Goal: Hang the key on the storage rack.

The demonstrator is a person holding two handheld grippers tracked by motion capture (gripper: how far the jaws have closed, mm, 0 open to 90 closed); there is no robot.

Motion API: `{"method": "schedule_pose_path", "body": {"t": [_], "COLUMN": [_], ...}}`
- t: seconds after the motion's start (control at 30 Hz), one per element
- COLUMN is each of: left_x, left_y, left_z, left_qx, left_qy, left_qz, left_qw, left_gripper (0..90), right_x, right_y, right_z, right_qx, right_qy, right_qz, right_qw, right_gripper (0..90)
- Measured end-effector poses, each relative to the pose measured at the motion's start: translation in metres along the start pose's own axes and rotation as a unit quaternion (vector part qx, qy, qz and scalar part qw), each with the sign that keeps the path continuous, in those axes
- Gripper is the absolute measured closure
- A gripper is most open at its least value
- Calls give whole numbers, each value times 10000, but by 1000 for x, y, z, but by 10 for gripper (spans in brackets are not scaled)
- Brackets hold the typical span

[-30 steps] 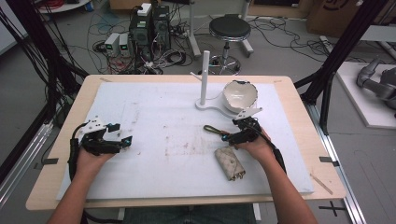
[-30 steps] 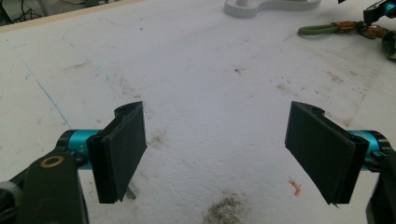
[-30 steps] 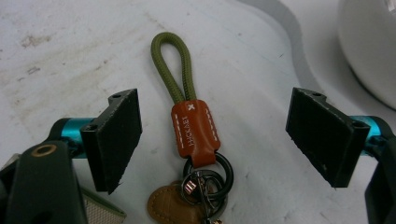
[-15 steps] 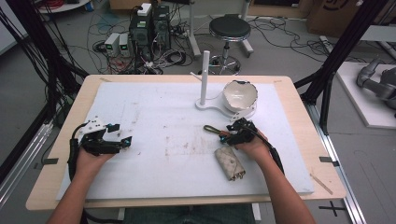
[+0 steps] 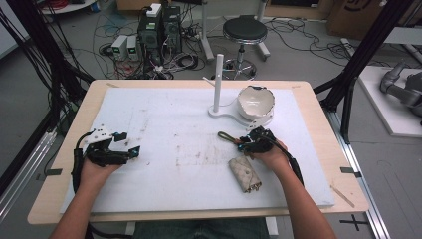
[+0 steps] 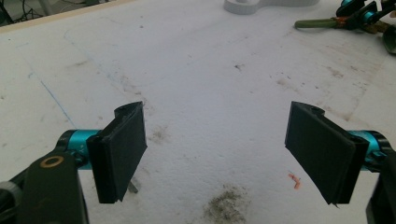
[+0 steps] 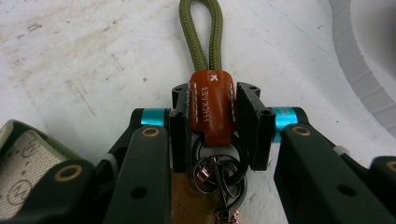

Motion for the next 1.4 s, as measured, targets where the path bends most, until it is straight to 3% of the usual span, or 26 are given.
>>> {"method": "schedule_pose_path", "body": {"t": [0.1, 0.27, 0.37, 0.47, 0.5, 0.57, 0.77, 0.93, 1.1, 1.23, 1.4], "left_x": [0, 1, 0, -1, -1, -1, -1, -1, -1, 0, -2], "left_y": [1, 2, 2, 2, 2, 3, 6, 7, 7, 7, 8], "left_z": [0, -1, 0, -1, -1, -1, -2, -2, -2, -2, -1], "left_qx": [21, 54, 27, 46, 46, 79, 166, 197, 201, 209, 217], "left_qy": [-3, -8, -18, 11, 11, 8, 21, 31, 30, 33, 49], "left_qz": [4, 27, 16, -6, -6, -29, -47, -48, -32, -21, -21], "left_qw": [10000, 10000, 10000, 10000, 10000, 10000, 9998, 9998, 9998, 9998, 9998], "left_gripper": [205, 205, 205, 205, 205, 195, 185, 185, 185, 185, 185], "right_x": [0, -4, -5, -7, -7, -8, -7, -3, -1, 2, 6], "right_y": [0, 4, 8, 21, 21, 33, 50, 71, 81, 94, 102], "right_z": [0, -3, -5, -11, -11, -15, -23, -37, -51, -72, -92], "right_qx": [6, 15, 198, 584, 584, 893, 1235, 1593, 1703, 1868, 1939], "right_qy": [-76, 73, 176, 215, 215, 128, 89, 134, 188, 284, 352], "right_qz": [21, 169, 232, 390, 390, 451, 586, 821, 967, 1178, 1346], "right_qw": [10000, 9998, 9994, 9973, 9973, 9949, 9906, 9837, 9805, 9749, 9711], "right_gripper": [712, 730, 731, 731, 731, 731, 731, 731, 730, 730, 730]}}
Point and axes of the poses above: each handheld gripper's, and its own axes: y roughly backward along the jaws, z roughly out of its underside, x roughly to its right, the point moved 2 cm from there along -y, roughly forward along the jaws, and after that the axes turned 3 degrees about y, right-handed, at the moved point
